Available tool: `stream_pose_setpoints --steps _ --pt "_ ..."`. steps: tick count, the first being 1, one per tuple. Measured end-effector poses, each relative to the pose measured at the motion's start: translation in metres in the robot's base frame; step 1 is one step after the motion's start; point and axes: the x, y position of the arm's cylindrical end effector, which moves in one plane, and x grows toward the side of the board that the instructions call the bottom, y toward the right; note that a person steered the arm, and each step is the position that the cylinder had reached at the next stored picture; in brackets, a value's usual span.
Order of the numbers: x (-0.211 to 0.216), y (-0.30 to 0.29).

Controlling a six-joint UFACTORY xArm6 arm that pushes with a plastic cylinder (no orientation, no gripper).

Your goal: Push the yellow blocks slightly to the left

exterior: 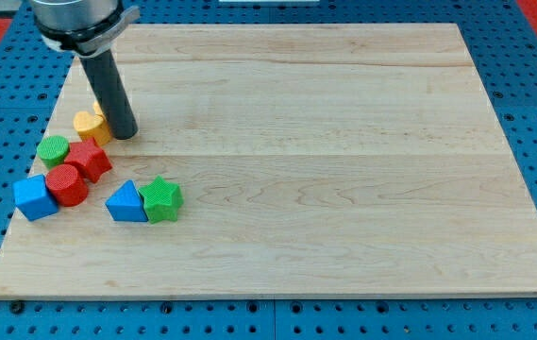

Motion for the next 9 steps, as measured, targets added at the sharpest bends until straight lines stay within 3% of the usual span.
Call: stream_pose_setpoints --steps 3,4,6,7,8,9 --pt "-0.012 -0.019" --pt "-0.009 0.027" --pt "0.077 0.176" --pt "0.148 0.188" --pt "0.189 0.170" --pt "0.206 0.061"
